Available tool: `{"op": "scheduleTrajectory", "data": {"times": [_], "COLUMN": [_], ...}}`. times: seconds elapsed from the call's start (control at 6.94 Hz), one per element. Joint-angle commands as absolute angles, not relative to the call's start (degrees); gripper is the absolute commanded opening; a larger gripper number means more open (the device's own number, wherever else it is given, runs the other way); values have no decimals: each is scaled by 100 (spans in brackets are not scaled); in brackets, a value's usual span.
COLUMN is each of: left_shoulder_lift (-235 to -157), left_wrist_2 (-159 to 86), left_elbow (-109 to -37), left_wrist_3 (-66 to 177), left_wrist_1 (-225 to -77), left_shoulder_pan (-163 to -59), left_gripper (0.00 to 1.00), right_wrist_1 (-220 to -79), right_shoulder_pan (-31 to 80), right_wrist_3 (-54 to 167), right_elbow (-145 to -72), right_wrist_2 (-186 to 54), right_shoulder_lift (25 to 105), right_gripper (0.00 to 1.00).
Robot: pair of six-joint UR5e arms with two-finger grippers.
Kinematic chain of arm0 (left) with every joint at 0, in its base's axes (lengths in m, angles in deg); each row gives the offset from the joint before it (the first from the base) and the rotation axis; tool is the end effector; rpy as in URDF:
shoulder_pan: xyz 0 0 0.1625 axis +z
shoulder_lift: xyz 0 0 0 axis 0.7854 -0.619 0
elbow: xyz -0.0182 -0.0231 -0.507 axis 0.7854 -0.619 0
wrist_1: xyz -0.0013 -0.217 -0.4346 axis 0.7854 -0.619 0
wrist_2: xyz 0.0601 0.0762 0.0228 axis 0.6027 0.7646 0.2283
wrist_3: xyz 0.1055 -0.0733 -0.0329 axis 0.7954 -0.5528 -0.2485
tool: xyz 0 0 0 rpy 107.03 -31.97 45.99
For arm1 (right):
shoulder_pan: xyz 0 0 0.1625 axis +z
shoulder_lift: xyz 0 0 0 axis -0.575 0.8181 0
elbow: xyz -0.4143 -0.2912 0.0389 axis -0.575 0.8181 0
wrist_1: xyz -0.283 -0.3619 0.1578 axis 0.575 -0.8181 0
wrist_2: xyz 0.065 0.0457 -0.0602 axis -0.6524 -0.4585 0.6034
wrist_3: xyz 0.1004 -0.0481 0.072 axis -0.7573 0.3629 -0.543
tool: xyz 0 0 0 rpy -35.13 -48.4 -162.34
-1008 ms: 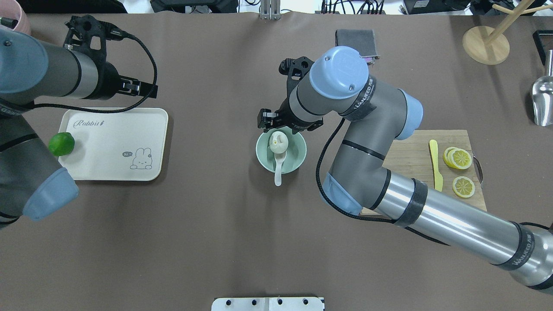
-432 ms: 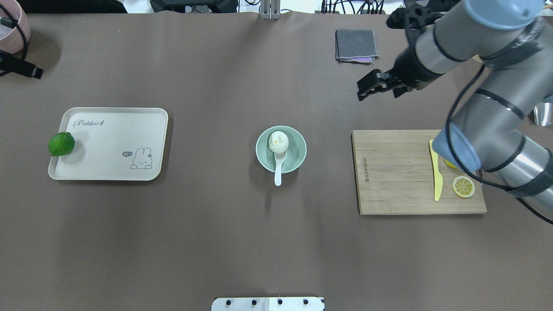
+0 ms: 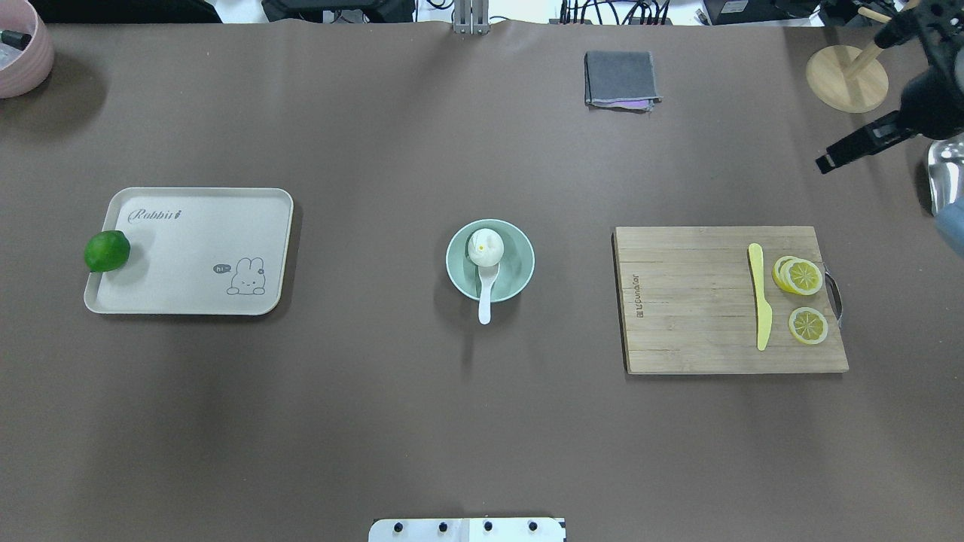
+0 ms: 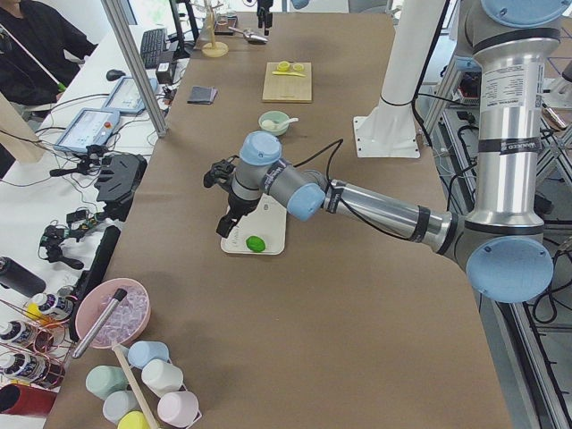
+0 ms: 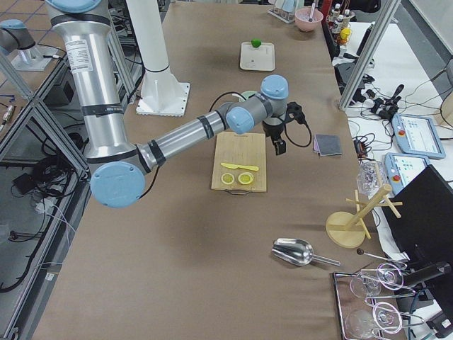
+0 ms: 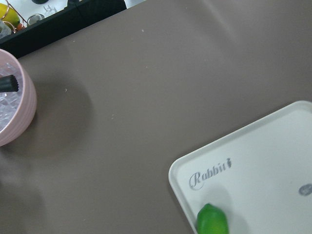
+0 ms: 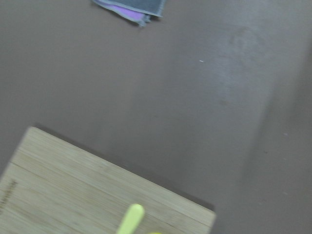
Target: Put spoon and bun in bowl
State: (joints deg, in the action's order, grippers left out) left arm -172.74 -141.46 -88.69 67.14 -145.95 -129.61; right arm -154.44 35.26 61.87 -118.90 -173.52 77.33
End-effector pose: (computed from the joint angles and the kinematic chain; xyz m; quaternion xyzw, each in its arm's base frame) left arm 0.0655 -0.5614 0.5966 0.2358 0.3356 0.1617 0.8975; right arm -0.1719 -0.6218 0.5288 0.1453 -0.3876 -0.1567 0.8967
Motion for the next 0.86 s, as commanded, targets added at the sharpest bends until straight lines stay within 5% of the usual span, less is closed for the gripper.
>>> {"op": "scheduleTrajectory", "data": {"times": [0.0, 0.43, 0.72], "left_shoulder_lift": [-17115, -18077, -17706], "left_wrist_2": [-14135, -14659, -14662], "left_elbow": [-8108, -8200, -8333], "left_wrist_3": [6830, 6706, 6707], "left_wrist_1": [-14649, -12059, -12160], "left_shoulder_pan": [-13172, -14268, -14360], "left_gripper": [98, 98, 98], "right_wrist_1": [-15323, -16862, -17230], "right_shoulder_pan": [4299, 5452, 5499], "right_wrist_3": [7155, 8396, 8286], "right_elbow": [-10778, -10816, -10843], "right_wrist_2": [-17132, -17168, -17159], "right_shoulder_lift": [7876, 7990, 8216], "right_gripper": [100, 100, 100]}}
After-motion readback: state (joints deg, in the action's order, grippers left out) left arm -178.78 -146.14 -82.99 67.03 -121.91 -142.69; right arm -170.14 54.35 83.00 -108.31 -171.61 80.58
